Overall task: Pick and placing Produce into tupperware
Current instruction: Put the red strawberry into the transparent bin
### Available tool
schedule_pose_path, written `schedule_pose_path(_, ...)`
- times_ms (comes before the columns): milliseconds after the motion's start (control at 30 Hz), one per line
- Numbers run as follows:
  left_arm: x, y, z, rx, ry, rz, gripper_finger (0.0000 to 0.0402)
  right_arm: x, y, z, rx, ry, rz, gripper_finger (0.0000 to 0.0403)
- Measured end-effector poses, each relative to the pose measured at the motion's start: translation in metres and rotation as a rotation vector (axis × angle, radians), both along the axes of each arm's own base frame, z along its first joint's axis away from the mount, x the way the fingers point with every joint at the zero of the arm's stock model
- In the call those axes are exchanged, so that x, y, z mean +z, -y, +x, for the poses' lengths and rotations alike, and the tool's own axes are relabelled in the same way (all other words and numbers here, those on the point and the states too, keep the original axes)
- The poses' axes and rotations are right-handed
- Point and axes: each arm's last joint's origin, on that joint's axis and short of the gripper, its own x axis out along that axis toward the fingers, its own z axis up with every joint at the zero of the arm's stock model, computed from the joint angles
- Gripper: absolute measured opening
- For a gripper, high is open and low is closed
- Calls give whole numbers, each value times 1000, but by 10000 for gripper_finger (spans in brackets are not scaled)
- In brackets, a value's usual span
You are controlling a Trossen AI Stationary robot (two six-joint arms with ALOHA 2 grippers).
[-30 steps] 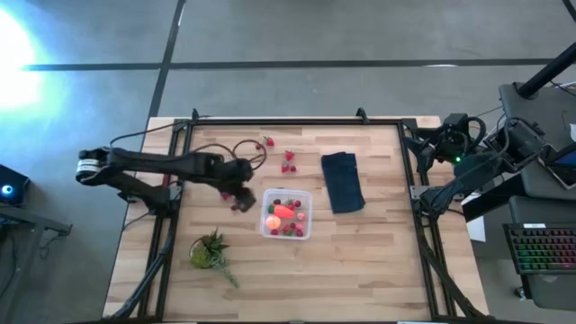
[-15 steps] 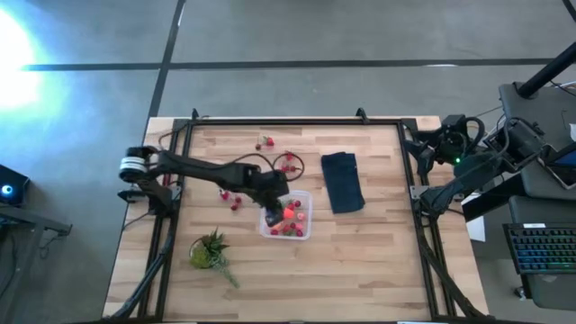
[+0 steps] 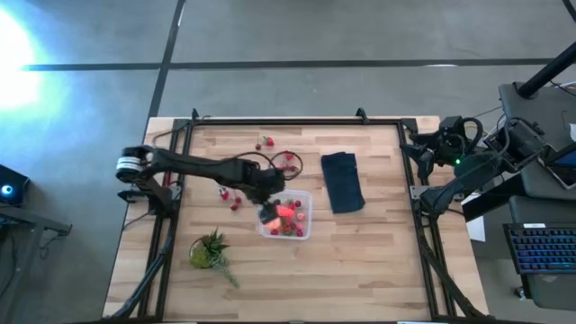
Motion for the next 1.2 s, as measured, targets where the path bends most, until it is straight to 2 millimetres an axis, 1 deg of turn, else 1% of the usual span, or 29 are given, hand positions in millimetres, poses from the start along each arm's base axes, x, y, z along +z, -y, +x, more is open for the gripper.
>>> schedule_pose_path(67, 14, 0, -20, -3, -105, 6, 266, 0, 0, 0, 4, -4, -6, 226)
schedule_pose_path(100, 22, 0, -32, 23, -168, 8, 267, 0, 0, 0, 5, -5, -7, 226)
schedule_pose_path(133, 29, -2, -41, 85, -227, 10, 267, 0, 0, 0, 5, -6, -9, 226)
schedule_pose_path(200, 41, -8, -60, 282, -316, -8, 267, 0, 0, 0, 4, -5, -11, 226)
schedule_pose_path(233, 44, -12, -69, 400, -363, -9, 267, 0, 0, 0, 1, -3, -16, 226)
schedule_pose_path(267, 45, -15, -76, 506, -382, 7, 267, 0, 0, 0, -4, 0, -24, 226)
schedule_pose_path(333, 43, -21, -89, 664, -382, 52, 267, 1, 1, 0, -10, 3, -36, 226)
schedule_pose_path(433, 30, -25, -98, 816, -373, 25, 267, 1, 1, 0, -13, 3, -54, 226)
schedule_pose_path(700, -31, -30, -105, 1031, -307, -48, 267, 0, -1, 3, -12, -10, -75, 226)
schedule_pose_path(800, -48, -34, -109, 1096, -290, -66, 267, 0, -1, 3, -11, -13, -79, 226)
schedule_pose_path(900, -58, -39, -117, 1170, -299, -44, 267, 0, -1, 3, -11, -12, -79, 226)
schedule_pose_path(1000, -62, -42, -121, 1200, -306, -22, 267, 0, -1, 3, -11, -12, -79, 226)
schedule_pose_path(1100, -63, -43, -121, 1206, -297, -10, 267, 0, -1, 3, -11, -13, -79, 226)
schedule_pose_path(1200, -69, -44, -120, 1209, -275, -2, 267, 0, -1, 3, -11, -12, -79, 226)
